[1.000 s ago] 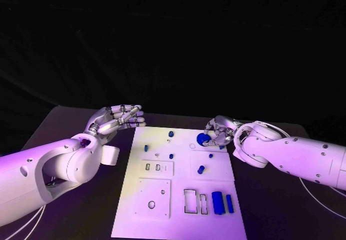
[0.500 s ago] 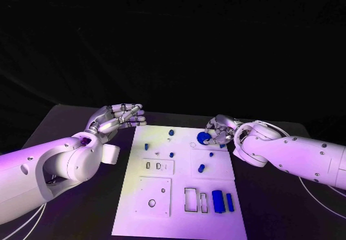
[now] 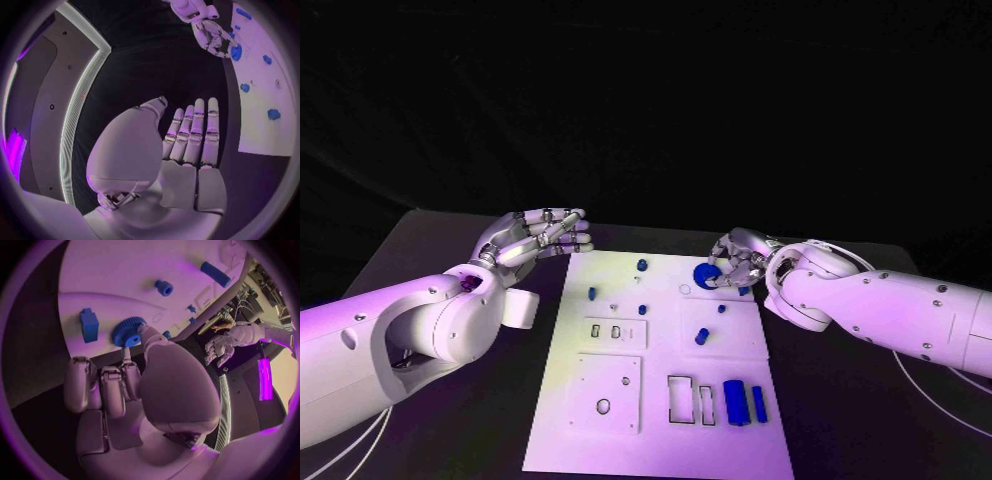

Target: Assemble the parts on the task board

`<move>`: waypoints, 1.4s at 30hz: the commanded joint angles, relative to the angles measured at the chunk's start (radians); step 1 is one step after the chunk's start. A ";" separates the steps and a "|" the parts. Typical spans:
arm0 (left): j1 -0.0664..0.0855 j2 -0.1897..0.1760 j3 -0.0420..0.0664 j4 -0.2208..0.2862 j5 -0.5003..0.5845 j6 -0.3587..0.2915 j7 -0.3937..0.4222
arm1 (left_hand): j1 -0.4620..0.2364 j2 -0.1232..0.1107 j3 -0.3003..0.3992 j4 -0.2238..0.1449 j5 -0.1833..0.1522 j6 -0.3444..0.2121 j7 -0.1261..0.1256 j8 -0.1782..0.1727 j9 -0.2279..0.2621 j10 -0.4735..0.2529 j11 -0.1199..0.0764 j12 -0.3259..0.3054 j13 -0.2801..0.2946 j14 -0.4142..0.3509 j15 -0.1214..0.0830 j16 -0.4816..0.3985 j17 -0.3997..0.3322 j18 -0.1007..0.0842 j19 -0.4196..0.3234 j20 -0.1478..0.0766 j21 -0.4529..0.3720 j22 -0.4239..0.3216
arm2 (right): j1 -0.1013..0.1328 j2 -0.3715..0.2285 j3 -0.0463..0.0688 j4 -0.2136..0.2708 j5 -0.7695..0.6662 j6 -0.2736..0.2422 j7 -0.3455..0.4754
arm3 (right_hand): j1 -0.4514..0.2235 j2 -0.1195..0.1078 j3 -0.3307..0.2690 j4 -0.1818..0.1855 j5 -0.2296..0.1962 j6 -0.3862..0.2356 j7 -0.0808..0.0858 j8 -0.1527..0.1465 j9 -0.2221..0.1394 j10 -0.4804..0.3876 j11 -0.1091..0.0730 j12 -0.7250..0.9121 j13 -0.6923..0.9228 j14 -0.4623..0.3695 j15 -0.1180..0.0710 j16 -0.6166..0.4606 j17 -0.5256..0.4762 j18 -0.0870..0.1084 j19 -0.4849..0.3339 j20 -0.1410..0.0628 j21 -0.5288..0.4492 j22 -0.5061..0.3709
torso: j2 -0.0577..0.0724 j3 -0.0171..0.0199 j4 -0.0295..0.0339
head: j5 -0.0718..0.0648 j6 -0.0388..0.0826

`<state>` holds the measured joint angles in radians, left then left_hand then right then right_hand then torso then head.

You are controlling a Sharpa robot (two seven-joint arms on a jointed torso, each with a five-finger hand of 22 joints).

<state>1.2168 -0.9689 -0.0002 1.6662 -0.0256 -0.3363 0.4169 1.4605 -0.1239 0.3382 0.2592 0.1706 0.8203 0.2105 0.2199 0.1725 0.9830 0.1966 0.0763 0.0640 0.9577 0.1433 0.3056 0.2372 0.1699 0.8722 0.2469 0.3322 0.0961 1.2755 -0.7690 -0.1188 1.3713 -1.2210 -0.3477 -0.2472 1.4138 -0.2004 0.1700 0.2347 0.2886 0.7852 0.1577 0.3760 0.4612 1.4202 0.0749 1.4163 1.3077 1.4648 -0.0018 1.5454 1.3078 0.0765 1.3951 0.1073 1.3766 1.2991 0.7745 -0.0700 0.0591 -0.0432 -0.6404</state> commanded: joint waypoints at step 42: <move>0.001 0.007 0.001 -0.002 -0.002 0.040 -0.003 | 0.001 0.005 0.023 -0.008 0.003 -0.009 0.051 -0.010 -0.003 -0.008 0.006 -0.010 0.001 -0.001 0.006 -0.007 0.006 0.013 0.003 0.005 -0.004 -0.004 | 0.013 0.044 -0.002 0.183 -0.376 -0.180 -0.001 | -0.004 -0.021 0.223 0.009 0.029 0.139 -0.045 0.036 -0.005 0.044 -0.042 0.037 0.113 0.093 -0.031 0.009 0.204 -0.022 0.034 -0.030 0.039 0.059 | 0.001 -0.0014 0.0017 | 0.004 0.002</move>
<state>1.2168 -0.9640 -0.0002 1.6632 -0.0258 -0.3177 0.4097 1.4605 -0.1239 0.3549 0.2510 0.1706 0.8203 0.2105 0.2138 0.1708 0.9793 0.2004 0.0695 0.0639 0.9578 0.1433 0.3018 0.2424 0.1699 0.8721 0.2469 0.3322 0.0929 1.2878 -0.7307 -0.1205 1.5508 -1.4905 -0.5049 -0.2358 1.4134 -0.2217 0.3907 0.2433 0.3206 0.8782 0.1409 0.4100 0.4475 1.4613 0.0338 1.4473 1.3073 1.4669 -0.0254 1.5494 1.3074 0.0610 1.4250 0.0767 1.4113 1.3078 0.7743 -0.0710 0.0596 -0.0397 -0.6378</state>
